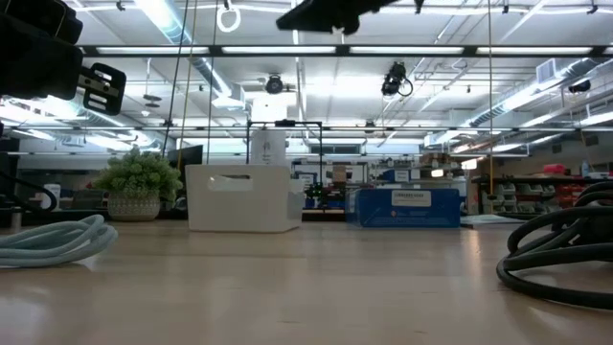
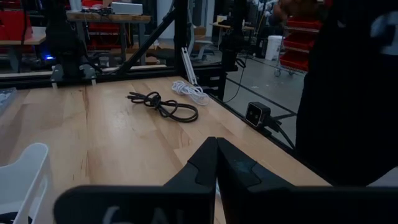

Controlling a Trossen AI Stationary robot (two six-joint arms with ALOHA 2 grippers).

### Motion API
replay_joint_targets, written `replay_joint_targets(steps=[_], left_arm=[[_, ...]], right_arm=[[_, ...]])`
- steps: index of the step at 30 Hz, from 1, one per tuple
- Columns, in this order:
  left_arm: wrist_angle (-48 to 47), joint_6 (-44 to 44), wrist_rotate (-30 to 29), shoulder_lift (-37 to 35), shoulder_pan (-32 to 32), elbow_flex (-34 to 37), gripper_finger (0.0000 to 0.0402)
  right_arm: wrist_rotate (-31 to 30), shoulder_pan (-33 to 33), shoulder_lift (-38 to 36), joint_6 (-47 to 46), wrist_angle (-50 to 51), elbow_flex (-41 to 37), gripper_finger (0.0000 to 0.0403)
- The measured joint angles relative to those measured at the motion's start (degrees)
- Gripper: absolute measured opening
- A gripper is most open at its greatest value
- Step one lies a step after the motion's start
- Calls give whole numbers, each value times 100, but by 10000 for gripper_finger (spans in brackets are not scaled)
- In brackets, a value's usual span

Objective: Pick and place USB-C Cables
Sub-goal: Put the black charger cable into the white bin

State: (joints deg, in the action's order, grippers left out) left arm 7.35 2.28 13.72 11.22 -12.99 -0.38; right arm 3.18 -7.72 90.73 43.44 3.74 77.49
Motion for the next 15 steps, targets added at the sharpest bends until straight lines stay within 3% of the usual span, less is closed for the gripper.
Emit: replay_joint_targets(steps=[10, 15], left_arm=[[2, -2, 1, 0, 2, 1, 11], [2, 0, 0, 0, 2, 0, 11]], right_arm=[[-35, 131, -794, -1167, 29, 0, 117], [-98, 325, -1041, -1243, 31, 0, 137]])
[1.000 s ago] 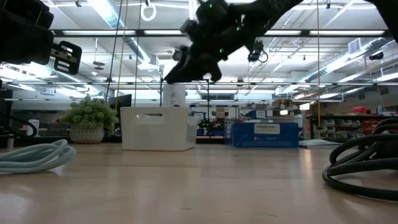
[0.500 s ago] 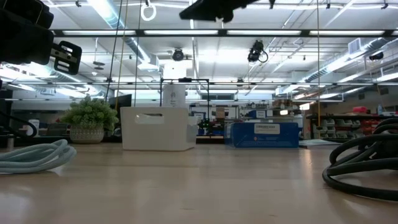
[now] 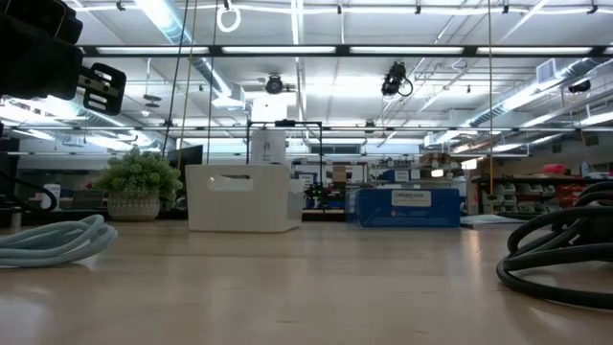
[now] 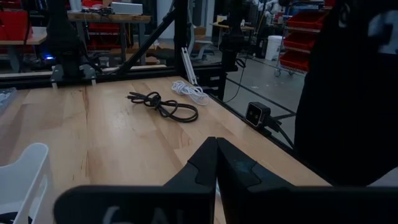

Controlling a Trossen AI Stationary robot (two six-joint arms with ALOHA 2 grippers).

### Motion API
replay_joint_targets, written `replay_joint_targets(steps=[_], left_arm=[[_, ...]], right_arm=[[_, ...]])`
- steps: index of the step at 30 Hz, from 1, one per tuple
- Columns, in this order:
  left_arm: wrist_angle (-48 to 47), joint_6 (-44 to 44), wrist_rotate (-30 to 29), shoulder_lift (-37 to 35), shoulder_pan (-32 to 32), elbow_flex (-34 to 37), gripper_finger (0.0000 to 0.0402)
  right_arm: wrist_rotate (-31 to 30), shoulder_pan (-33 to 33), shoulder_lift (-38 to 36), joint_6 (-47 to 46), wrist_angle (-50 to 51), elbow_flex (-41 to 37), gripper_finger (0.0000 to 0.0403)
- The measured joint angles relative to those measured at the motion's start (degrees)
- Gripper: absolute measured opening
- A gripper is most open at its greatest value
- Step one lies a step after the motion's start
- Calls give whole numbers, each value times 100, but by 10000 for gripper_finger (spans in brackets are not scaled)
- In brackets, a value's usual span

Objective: Pick and place USB-C Cables
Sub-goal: Put the black charger cable into the white bin

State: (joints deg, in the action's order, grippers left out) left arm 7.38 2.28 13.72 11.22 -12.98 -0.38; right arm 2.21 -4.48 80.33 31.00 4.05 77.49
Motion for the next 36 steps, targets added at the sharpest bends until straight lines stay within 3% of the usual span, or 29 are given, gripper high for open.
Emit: replay_joint_targets(steps=[18, 29, 36], left_arm=[[0, -2, 0, 0, 0, 0, 11], [1, -2, 0, 0, -1, 2, 11], [0, -2, 0, 2, 0, 0, 11]], right_arm=[[-1041, 744, -769, -89, 265, 0, 262], [-1503, 1092, -1266, -442, 584, 0, 305], [-1823, 1363, -1348, -448, 839, 2, 309]])
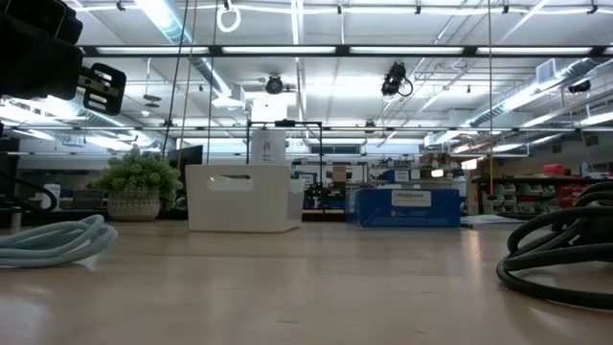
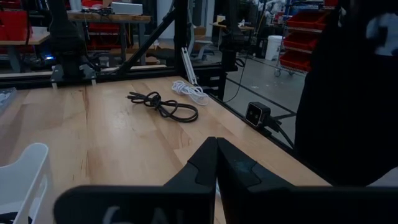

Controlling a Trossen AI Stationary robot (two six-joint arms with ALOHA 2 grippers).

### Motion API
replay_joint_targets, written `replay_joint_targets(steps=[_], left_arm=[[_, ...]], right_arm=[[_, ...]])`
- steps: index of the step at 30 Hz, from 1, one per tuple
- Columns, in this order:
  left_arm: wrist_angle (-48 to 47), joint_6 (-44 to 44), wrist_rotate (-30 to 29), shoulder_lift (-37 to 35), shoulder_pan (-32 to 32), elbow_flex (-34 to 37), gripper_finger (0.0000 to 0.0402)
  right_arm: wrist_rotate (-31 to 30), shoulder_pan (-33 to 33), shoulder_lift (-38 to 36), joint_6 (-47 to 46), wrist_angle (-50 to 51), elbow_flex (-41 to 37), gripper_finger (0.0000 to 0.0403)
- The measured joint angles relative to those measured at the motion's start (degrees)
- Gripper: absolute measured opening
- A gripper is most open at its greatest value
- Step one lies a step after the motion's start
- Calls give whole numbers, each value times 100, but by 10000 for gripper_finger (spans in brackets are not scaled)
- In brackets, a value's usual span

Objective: Pick and place USB-C Cables
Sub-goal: Put the black charger cable into the white bin

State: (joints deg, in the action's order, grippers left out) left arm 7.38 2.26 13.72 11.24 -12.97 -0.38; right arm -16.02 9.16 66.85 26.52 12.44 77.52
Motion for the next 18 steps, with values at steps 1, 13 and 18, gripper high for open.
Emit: replay_joint_targets(steps=[1, 13, 18], left_arm=[[2, 0, 0, -1, -1, 1, 11], [2, 0, 0, -1, -1, 1, 11], [2, 0, 0, -2, 0, 0, 11]], right_arm=[[-64, 29, 1, 2, 74, 0, 309], [156, 270, 34, -438, 334, 0, 309], [506, 472, 37, -936, 900, 0, 309]])
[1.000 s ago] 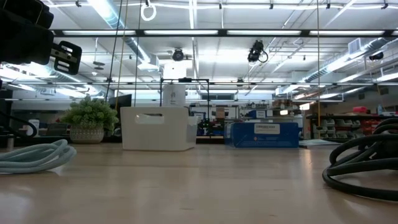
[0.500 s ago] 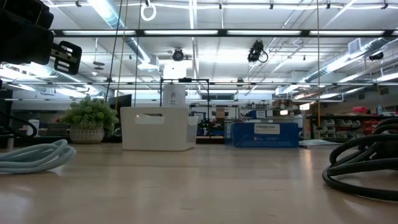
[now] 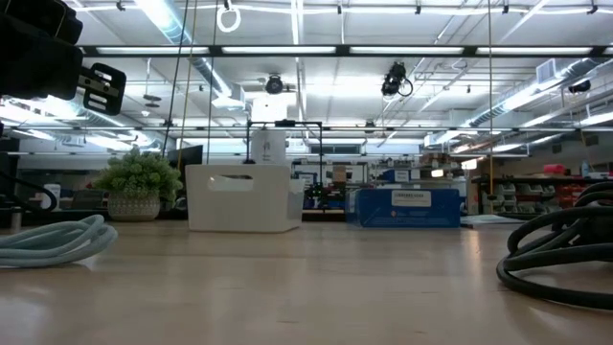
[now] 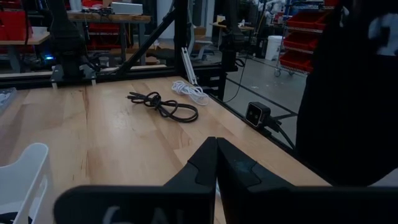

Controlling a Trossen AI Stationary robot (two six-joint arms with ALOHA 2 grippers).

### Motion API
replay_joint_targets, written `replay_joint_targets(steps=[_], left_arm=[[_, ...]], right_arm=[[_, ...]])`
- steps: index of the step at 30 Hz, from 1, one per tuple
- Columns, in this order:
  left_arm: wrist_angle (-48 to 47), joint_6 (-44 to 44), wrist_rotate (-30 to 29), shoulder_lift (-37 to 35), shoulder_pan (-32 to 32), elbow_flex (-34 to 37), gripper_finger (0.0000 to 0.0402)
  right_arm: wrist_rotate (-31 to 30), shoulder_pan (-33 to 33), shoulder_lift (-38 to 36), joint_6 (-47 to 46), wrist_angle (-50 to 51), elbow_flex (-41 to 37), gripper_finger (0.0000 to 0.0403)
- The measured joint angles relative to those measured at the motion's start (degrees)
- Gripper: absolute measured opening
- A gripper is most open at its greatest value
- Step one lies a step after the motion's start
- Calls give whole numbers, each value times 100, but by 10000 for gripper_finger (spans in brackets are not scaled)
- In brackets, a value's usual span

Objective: Pick and place USB-C Cables
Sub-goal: Put the black charger cable into the white bin

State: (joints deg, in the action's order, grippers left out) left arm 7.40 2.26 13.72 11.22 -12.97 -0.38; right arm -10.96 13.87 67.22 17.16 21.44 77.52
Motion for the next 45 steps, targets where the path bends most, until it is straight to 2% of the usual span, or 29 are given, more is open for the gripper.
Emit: replay_joint_targets(steps=[8, 14, 19, 31, 40, 45], left_arm=[[0, 0, 0, 2, -2, 0, 11], [0, 2, 0, 1, -1, 1, 11], [0, 0, 0, 0, 0, 1, 11], [0, 0, 0, 2, 0, 2, 11], [0, 2, 0, 0, 0, 0, 11], [-2, 0, 0, 1, 0, 0, 11]], right_arm=[[226, 473, 28, -546, 800, -2, 307], [288, 631, 28, -762, 1545, -13, 290], [424, 748, 22, -1060, 1597, -470, 276], [556, 1064, 17, -1660, 686, -1859, 275], [1056, 1084, 15, -1726, 165, -2831, 273], [1226, 1074, 19, -1763, -561, -3443, 273]])
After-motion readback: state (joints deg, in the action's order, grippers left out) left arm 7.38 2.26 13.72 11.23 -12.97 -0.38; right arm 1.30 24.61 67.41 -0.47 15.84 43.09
